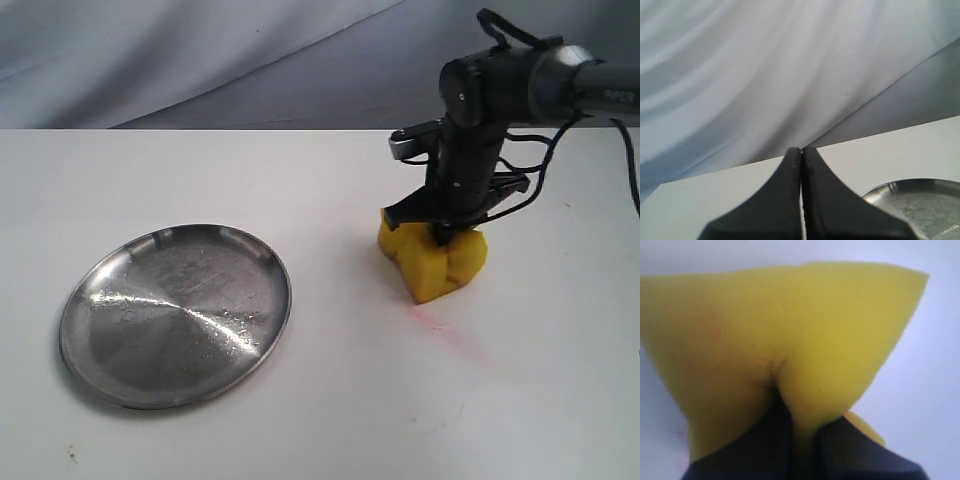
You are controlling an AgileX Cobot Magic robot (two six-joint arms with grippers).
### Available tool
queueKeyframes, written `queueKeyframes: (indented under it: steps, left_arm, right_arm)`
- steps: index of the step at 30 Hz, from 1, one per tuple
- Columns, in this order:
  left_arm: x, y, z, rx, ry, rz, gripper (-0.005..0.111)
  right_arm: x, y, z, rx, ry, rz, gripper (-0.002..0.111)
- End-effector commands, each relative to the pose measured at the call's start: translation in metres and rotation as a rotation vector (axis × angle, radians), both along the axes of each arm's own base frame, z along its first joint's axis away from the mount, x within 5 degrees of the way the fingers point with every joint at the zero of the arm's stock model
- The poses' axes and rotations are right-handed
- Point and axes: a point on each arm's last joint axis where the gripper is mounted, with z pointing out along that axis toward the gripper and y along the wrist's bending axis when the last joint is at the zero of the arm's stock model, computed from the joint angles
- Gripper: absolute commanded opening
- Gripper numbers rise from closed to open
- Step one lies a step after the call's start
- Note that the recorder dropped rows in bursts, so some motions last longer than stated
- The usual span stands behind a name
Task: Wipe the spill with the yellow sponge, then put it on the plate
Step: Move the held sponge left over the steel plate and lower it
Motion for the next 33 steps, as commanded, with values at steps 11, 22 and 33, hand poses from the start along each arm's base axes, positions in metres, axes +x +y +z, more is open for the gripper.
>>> queueKeyframes:
  steps: [11, 22, 33]
  left_arm:
    - [0.000, 0.000, 0.001, -0.016, -0.008, 0.003, 0.000]
    - [0.000, 0.000, 0.001, -0.016, -0.008, 0.003, 0.000]
    - [0.000, 0.000, 0.001, -0.016, -0.008, 0.003, 0.000]
  right_arm:
    - [-0.086, -0.019, 0.025, 0.126, -0.009, 0.045, 0.000]
    - [-0.128, 0.073, 0.110, 0.422, -0.173, 0.225, 0.000]
    - [-0.111, 0.164, 0.100, 0.581, -0.150, 0.302, 0.000]
